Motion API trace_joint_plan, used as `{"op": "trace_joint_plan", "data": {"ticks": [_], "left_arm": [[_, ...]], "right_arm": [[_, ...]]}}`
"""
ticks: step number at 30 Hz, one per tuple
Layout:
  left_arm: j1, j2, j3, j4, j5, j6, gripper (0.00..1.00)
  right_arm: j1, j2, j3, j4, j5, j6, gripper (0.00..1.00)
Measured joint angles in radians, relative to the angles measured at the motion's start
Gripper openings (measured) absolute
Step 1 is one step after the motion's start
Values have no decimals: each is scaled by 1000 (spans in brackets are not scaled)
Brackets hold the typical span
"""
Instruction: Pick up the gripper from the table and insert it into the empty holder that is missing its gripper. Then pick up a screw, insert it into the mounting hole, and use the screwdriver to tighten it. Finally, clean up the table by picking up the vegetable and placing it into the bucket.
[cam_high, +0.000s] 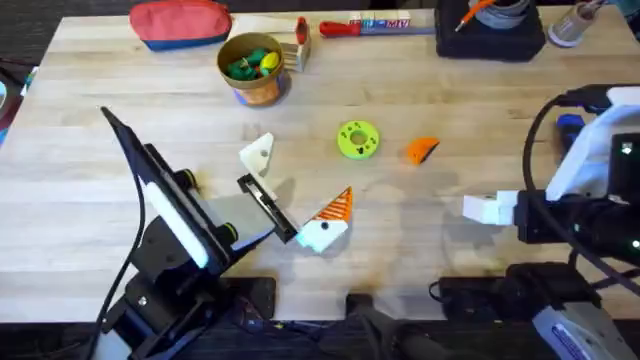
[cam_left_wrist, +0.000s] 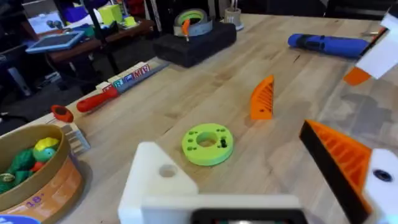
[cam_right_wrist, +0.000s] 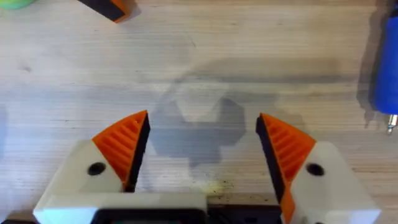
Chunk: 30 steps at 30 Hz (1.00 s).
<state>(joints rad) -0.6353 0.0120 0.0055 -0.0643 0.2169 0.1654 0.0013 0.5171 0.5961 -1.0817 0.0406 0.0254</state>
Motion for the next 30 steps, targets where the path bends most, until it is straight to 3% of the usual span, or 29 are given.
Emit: {"op": "trace_joint_plan", "data": {"ticks": [19, 26, 30], "left_arm": [[0, 0, 0, 0, 0, 0, 986], [0, 0, 0, 0, 0, 0, 987], [0, 0, 0, 0, 0, 0, 987]], "right_arm": [[0, 0, 0, 6, 0, 0, 992], [0, 0, 1, 342, -33, 0, 992], [0, 0, 7, 391, -55, 0, 993]]}}
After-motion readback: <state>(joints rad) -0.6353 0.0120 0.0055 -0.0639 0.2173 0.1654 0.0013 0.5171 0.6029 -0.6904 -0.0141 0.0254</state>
